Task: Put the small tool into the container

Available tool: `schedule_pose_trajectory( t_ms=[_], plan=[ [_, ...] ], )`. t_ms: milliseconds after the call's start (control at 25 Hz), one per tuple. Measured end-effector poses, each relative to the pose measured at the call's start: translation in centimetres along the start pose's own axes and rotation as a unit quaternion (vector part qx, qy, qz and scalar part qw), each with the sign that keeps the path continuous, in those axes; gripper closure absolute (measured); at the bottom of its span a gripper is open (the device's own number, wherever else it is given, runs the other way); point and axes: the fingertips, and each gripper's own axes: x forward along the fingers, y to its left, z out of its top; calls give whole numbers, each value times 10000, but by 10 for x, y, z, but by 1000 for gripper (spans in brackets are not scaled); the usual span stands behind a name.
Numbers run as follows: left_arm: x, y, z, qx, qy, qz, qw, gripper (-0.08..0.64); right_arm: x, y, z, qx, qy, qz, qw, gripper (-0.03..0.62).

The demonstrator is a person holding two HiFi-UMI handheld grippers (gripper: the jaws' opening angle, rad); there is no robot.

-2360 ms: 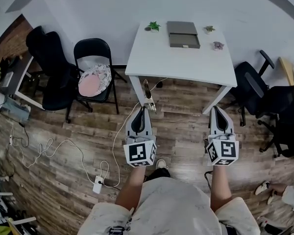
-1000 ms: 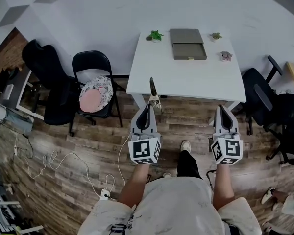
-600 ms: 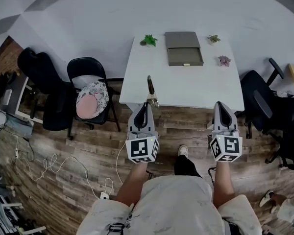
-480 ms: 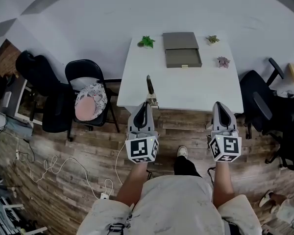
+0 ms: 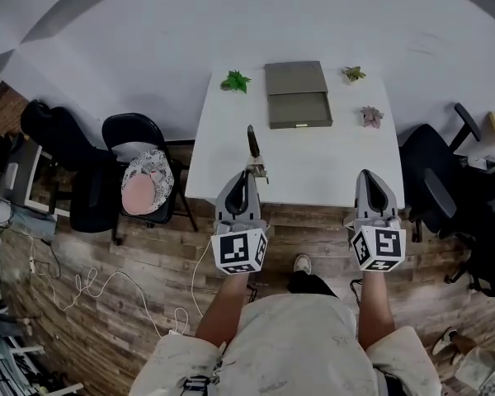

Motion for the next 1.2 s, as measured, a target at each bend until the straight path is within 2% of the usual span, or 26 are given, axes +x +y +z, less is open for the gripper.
schedule_pose_trajectory(
  t_ms=[560,1200],
  plan=[
    [92,-33,5,211,6,19,9998,551,62,-77,-1,236,-42,-6,9997,577],
    [136,-42,12,426,-53,28,9991,551,97,-104,-2,417,-168,32,9990,577]
  ],
)
